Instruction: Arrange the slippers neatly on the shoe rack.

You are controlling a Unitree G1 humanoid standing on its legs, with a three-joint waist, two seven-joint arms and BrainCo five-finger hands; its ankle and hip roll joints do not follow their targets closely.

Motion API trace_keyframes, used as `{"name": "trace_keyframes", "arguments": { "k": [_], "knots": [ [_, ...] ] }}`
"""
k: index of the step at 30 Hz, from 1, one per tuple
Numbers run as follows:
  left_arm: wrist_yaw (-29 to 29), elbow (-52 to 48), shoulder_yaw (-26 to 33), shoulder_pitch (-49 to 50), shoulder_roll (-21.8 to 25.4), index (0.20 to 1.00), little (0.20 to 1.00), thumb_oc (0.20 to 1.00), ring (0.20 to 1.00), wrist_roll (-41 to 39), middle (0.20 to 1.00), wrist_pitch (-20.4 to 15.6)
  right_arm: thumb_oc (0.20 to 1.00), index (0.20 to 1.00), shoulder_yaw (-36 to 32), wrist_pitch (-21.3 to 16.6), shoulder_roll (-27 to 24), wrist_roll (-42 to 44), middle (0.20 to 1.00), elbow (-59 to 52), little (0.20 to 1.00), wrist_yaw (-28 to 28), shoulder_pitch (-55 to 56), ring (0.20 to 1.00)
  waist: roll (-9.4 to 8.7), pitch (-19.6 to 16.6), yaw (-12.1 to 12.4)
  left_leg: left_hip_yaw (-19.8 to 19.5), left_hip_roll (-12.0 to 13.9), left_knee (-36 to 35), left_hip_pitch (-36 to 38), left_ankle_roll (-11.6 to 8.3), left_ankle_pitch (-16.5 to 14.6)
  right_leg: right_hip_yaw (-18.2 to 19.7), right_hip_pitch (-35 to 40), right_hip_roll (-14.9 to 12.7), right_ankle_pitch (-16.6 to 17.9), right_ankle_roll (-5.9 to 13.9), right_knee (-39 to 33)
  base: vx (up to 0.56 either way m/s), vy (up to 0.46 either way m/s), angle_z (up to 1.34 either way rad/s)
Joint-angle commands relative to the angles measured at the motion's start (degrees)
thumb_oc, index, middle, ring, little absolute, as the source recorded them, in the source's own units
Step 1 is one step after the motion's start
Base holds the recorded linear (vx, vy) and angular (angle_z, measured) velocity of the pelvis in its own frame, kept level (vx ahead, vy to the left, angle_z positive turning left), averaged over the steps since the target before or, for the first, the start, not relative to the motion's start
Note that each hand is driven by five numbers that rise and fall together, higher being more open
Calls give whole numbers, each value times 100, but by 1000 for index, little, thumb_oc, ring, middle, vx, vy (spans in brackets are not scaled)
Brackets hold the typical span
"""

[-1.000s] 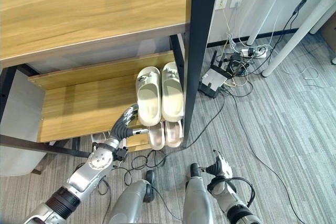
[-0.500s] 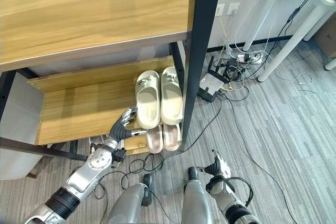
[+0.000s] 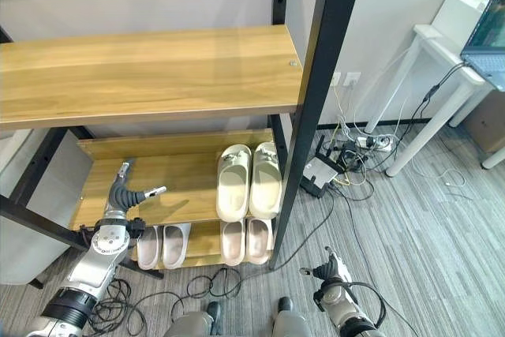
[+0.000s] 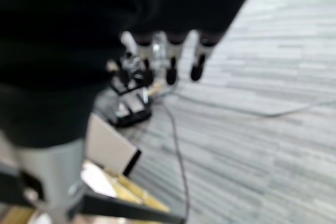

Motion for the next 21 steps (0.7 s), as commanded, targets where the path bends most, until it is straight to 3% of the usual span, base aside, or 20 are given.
{"name": "trace_keyframes", "arguments": {
  "k": [1, 9, 14, 21],
  "knots": [
    [-408, 229, 25, 285, 222, 1000, 1000, 1000, 1000, 71, 1000, -303, 1000, 1000, -80, -126, -120, -175, 1000, -13, 1000, 203, 117, 1000, -12, -126, 57, 99, 73, -553, 178, -56, 320, -51, 156, 92, -566, 212, 621, 0, 0, 0],
    [-1139, 1833, -253, 766, -13, 1000, 1000, 1000, 1000, 84, 1000, -277, 1000, 1000, -82, -230, -171, -305, 1000, 415, 1000, 571, 506, 1000, -218, -405, 86, 175, 135, -704, 703, -88, 284, -67, 726, 230, -551, 194, 178, 1, -2, -3],
    [-1136, 2119, -253, 859, -67, 1000, 1000, 1000, 1000, 201, 1000, -358, 1000, 1000, -80, -279, -85, -304, 1000, 721, 1000, 660, 689, 1000, -302, -440, 99, 161, 219, -648, 783, -148, 279, -53, 944, 314, -557, 152, -73, -58, -40, -9],
    [-787, 1720, 605, 861, -167, 1000, 1000, 1000, 1000, -1198, 1000, -787, 1000, 1000, -297, -257, 140, -86, 1000, 1244, 1000, 644, 890, 1000, -394, -510, 206, 102, 290, -813, 968, -235, 393, -128, 1176, 400, -530, 91, -283, -44, -34, -1]
  ]
}}
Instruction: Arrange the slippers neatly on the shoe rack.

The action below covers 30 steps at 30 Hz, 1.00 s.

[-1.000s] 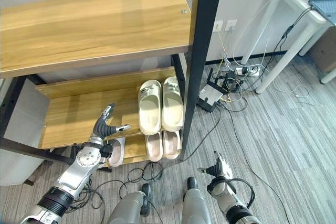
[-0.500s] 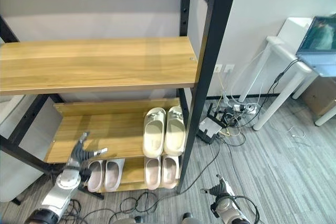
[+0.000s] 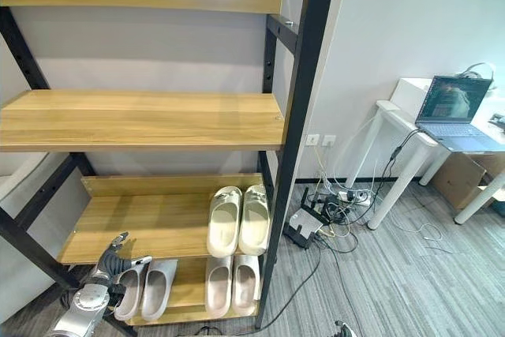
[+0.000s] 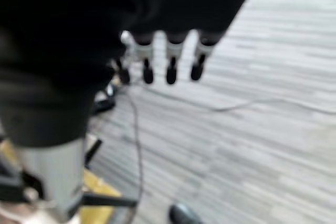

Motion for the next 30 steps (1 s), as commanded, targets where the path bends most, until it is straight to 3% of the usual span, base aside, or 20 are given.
{"name": "trace_keyframes", "arguments": {
  "k": [1, 3, 5, 8, 14, 17, 23, 25, 30],
  "knots": [
    [95, -380, 359, 144, -125, 1000, 1000, 1000, 1000, -969, 1000, -277, 1000, 1000, -297, -98, 116, 113, 1000, 184, 1000, -68, -199, 1000, -38, 181, 75, -37, -31, 271, -297, -2, 159, -143, 63, 108, -715, 222, 648, -7, -18, 6],
    [93, -385, 362, 148, -124, 1000, 1000, 1000, 1000, -971, 1000, -275, 1000, 1000, -295, -99, 117, 113, 1000, 186, 1000, -69, -200, 1000, -39, 183, 72, -39, -31, 268, -294, -2, 160, -145, 67, 108, -715, 221, 646, 5, -11, 4],
    [161, -1206, 731, 162, -95, 1000, 1000, 1000, 1000, -1595, 1000, -509, 1000, 1000, -324, -1, 194, 102, 1000, 370, 1000, -41, -185, 1000, -5, 142, 99, -78, -9, 151, -217, -32, 215, -210, 148, 114, -710, 202, 562, 34, -27, 1],
    [278, -1627, 1048, 211, -101, 1000, 1000, 1000, 1000, -1847, 1000, -640, 1000, 1000, -393, 29, 245, 169, 1000, 433, 1000, -25, -166, 1000, 33, 131, 94, -100, -6, 77, -131, -39, 221, -222, 210, 108, -718, 190, 525, 56, -8, 9],
    [466, -1786, 1531, 273, -63, 1000, 1000, 1000, 1000, -1961, 1000, -801, 1000, 1000, -451, 22, 281, 235, 1000, 441, 1000, 12, -162, 1000, 108, 139, 101, -100, -17, 42, -98, -39, 215, -236, 220, 88, -740, 180, 528, 28, 4, 9],
    [334, -1478, 1786, 225, -1, 1000, 1000, 1000, 1000, -2369, 1000, -812, 1000, 1000, -516, 1, 239, 347, 1000, 416, 1000, 45, -146, 1000, 149, 155, 92, -92, -17, 26, -102, -43, 224, -244, 200, 76, -751, 188, 551, 4, 3, 2],
    [138, -732, 1943, 469, 350, 1000, 1000, 1000, 1000, -2128, 1000, -694, 1000, 1000, -536, -11, 152, 338, 1000, 455, 1000, 124, -127, 1000, 202, 187, 107, -78, -40, 27, -152, -38, 235, -251, 150, 57, -738, 214, 561, 0, 0, 0],
    [77, 231, 2425, 493, 559, 1000, 1000, 1000, 1000, -2427, 1000, -676, 1000, 1000, -634, -59, 56, 435, 1000, 447, 1000, 152, -114, 1000, 225, 209, 134, -73, -56, 31, -193, -42, 239, -260, 114, 37, -722, 238, 532, 0, 0, 0],
    [80, 1412, 2739, 452, 817, 1000, 1000, 1000, 1000, -2431, 1000, -600, 1000, 1000, -652, -107, -23, 490, 1000, 510, 1000, 201, -72, 1000, 230, 226, 139, -56, -46, 13, -218, -51, 246, -268, 88, 21, -725, 251, 502, 2, 2, 1]
  ]
}}
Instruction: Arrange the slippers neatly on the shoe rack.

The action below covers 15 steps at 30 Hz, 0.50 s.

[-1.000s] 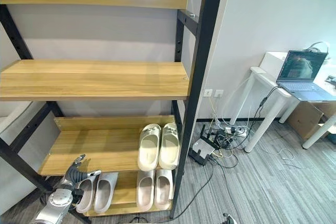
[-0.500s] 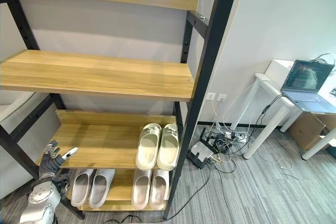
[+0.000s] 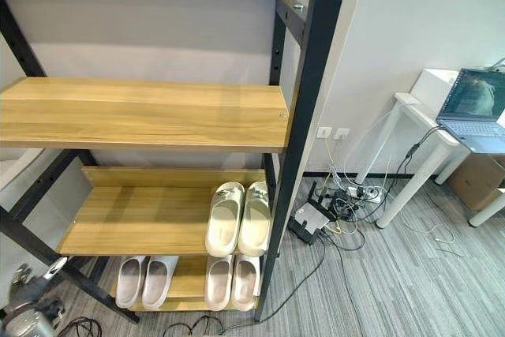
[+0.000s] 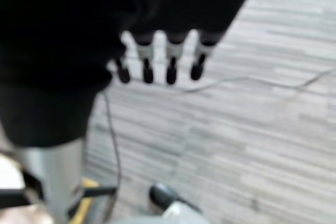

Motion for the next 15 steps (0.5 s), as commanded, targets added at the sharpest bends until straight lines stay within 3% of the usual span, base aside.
{"name": "trace_keyframes", "arguments": {
  "k": [1, 6, 10, 15],
  "knots": [
    [51, 895, 193, -113, 662, 1000, 1000, 1000, 1000, 159, 1000, -149, 1000, 1000, -8, -142, -216, 141, 1000, 73, 1000, 25, -141, 1000, -18, -38, -45, 82, -228, 865, -614, 119, -144, -42, -334, -171, -939, 347, 1180, 0, 0, 0],
    [-142, 2055, -176, -105, 637, 1000, 1000, 1000, 1000, 974, 1000, 113, 1000, 1000, -13, -247, -365, 171, 1000, 145, 1000, 52, -147, 1000, -35, -34, -86, 129, -234, 877, -610, 131, -179, -15, -347, -192, -926, 354, 1178, 4, 9, -1],
    [-572, 2642, -693, -51, 311, 1000, 1000, 1000, 1000, 1632, 1000, 392, 1000, 1000, -94, -291, -555, 211, 1000, 195, 1000, 132, -175, 1000, -73, -21, -134, 161, -239, 931, -618, 155, -226, 21, -378, -204, -889, 364, 1176, -2, 8, -1],
    [-656, 2829, -774, -75, 149, 1000, 1000, 1000, 1000, 1673, 1000, 492, 1000, 1000, -214, -282, -750, 251, 1000, 209, 1000, 259, -200, 1000, -109, -25, -152, 225, -260, 960, -602, 176, -275, 94, -388, -228, -807, 387, 1119, -12, 34, -9]
  ]
}}
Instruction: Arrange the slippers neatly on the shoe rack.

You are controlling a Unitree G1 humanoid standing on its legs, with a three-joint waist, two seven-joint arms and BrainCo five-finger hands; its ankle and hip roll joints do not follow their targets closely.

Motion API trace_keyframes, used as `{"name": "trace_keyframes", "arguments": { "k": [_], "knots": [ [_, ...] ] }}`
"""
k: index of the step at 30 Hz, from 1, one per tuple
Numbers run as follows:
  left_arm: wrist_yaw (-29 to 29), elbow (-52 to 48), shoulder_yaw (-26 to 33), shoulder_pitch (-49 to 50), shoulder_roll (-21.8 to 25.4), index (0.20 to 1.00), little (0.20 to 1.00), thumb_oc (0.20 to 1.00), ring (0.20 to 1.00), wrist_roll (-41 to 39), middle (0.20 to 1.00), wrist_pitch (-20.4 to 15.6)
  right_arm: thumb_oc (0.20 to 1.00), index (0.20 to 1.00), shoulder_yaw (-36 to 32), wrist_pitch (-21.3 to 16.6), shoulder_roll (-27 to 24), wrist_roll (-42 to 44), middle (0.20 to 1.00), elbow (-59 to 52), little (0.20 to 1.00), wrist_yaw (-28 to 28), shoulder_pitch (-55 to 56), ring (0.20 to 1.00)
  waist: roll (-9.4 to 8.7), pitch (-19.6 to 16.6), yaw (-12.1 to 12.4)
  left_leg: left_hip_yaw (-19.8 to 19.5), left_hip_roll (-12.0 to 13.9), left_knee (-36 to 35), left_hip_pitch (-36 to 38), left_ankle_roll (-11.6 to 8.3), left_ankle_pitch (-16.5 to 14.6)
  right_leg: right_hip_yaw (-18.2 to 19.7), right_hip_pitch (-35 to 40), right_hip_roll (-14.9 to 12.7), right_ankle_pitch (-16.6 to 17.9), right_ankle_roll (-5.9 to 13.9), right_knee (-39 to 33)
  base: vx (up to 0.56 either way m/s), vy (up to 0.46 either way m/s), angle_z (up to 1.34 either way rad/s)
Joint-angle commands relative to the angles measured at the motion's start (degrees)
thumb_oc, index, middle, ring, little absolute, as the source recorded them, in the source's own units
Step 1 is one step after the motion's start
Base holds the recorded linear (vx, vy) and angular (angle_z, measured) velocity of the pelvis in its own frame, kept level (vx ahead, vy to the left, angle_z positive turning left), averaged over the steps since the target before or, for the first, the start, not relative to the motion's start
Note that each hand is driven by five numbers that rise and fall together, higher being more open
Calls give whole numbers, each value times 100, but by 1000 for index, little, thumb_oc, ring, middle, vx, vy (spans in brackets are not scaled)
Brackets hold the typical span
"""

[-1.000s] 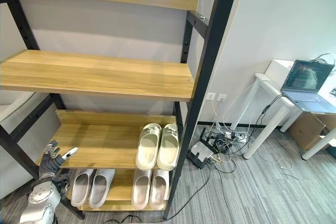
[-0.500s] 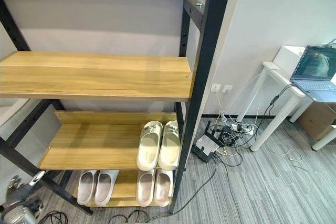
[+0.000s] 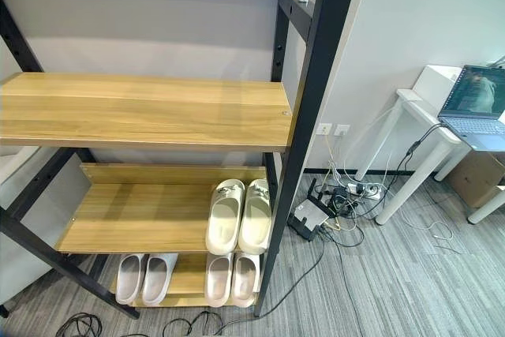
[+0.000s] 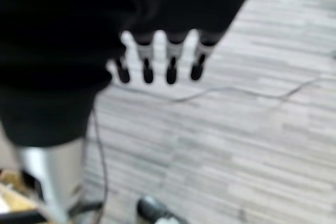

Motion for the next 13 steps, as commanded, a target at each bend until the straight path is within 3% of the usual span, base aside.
{"name": "trace_keyframes", "arguments": {
  "k": [1, 13],
  "knots": [
    [-23, 34, -50, -69, 103, 1000, 1000, 1000, 1000, 48, 1000, -57, 1000, 1000, -113, -71, -292, 166, 1000, -9, 1000, 43, -188, 1000, -36, -50, -113, 144, -252, 925, -502, 213, -256, 39, -182, -226, -739, 436, 985, -15, 29, -13],
    [-157, 244, -1098, -320, -542, 1000, 1000, 1000, 1000, 1032, 1000, 128, 1000, 1000, -439, -34, -63, 805, 1000, 225, 1000, 287, -76, 1000, 31, -88, -268, 407, -331, 765, -425, 299, -304, 219, -228, -323, -426, 518, 618, -36, 56, -10]
  ]
}}
